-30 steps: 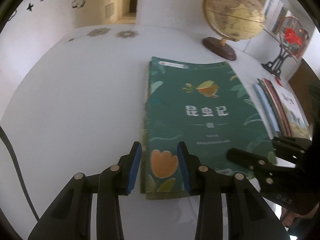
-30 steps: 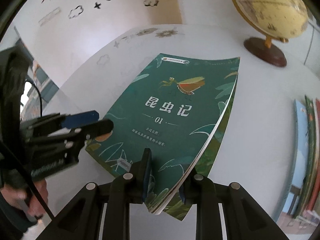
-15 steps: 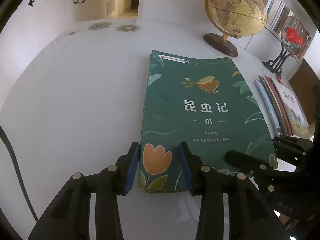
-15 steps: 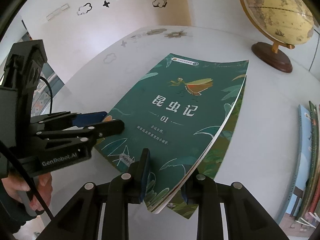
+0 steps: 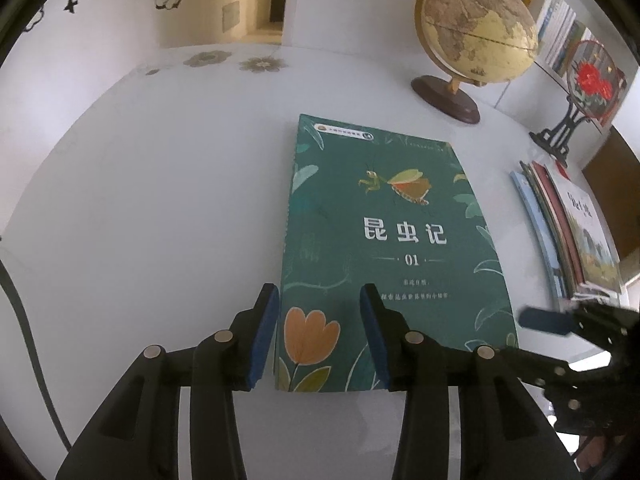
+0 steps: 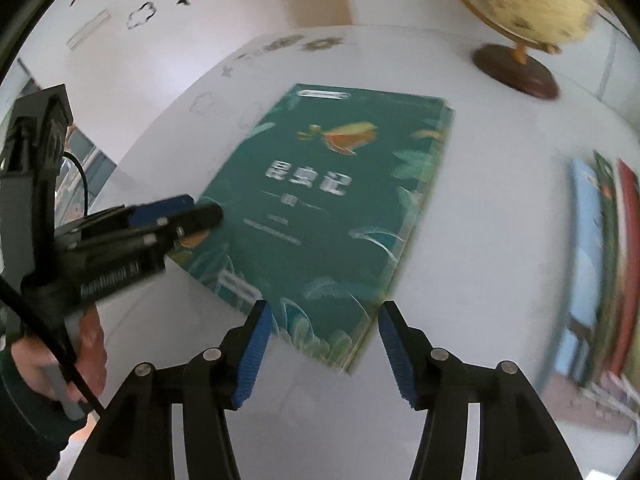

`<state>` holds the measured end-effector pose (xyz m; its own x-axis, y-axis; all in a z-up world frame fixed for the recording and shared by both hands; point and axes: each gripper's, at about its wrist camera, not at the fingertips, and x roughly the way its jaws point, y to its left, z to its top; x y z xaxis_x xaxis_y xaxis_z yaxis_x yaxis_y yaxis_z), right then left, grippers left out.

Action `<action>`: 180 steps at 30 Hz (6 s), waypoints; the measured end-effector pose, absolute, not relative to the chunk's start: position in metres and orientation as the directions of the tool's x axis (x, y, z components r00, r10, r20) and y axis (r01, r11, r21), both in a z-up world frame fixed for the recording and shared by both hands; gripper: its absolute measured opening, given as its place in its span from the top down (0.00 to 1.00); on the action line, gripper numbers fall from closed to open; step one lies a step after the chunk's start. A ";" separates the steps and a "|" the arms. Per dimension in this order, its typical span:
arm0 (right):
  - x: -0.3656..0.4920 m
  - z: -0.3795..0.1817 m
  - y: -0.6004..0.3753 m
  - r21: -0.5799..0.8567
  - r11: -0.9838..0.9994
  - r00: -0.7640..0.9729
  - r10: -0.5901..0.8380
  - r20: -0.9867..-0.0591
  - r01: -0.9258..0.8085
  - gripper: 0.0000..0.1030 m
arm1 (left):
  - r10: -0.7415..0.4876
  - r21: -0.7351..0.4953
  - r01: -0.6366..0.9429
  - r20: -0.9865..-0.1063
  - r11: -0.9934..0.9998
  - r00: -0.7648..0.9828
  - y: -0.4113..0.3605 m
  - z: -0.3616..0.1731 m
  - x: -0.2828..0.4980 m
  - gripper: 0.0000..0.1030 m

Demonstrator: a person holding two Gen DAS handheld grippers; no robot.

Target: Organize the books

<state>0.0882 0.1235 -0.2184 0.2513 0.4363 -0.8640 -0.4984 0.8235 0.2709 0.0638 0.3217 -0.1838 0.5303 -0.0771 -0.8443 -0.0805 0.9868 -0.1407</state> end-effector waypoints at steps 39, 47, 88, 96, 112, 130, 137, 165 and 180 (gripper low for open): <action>0.031 -0.053 -0.234 0.444 0.860 0.651 0.490 -0.579 -0.252 0.36 | -0.312 -0.176 0.261 -0.617 0.949 0.722 0.003 -0.016 0.043 0.17; 0.075 -0.117 -0.248 0.469 0.869 0.607 0.459 -0.649 -0.155 0.36 | -0.401 -0.311 0.254 -0.699 0.916 0.592 0.005 -0.105 0.099 0.22; 0.077 -0.212 -0.202 0.353 0.916 0.390 0.400 -0.829 -0.189 0.47 | -0.410 -0.364 0.188 -0.823 0.912 0.393 0.004 -0.177 0.071 0.22; 0.046 -0.226 -0.223 0.441 0.886 0.289 0.463 -0.838 -0.143 0.47 | -0.381 -0.351 0.148 -0.839 0.924 0.389 0.016 -0.183 0.050 0.29; 0.053 -0.252 -0.231 0.689 0.724 0.278 0.670 -0.689 -0.037 0.51 | -0.500 -0.510 0.063 -0.799 0.858 0.335 0.020 -0.204 0.060 0.39; 0.019 -0.194 -0.196 0.301 0.900 0.421 0.417 -0.806 -0.315 0.77 | -0.324 -0.240 0.226 -0.799 0.944 0.507 -0.019 -0.142 0.020 0.78; 0.008 -0.163 -0.196 0.251 0.883 0.467 0.429 -0.773 -0.395 0.79 | -0.311 -0.180 0.283 -0.787 0.942 0.533 -0.017 -0.121 -0.003 0.77; -0.020 -0.054 0.045 0.141 0.830 0.610 0.502 -0.614 -0.540 0.79 | -0.126 -0.009 0.155 -0.631 0.988 0.766 0.206 -0.027 -0.024 0.77; 0.044 -0.088 0.129 0.109 0.850 0.599 0.449 -0.663 -0.516 0.79 | -0.129 -0.059 0.119 -0.641 0.991 0.756 0.275 -0.080 0.040 0.77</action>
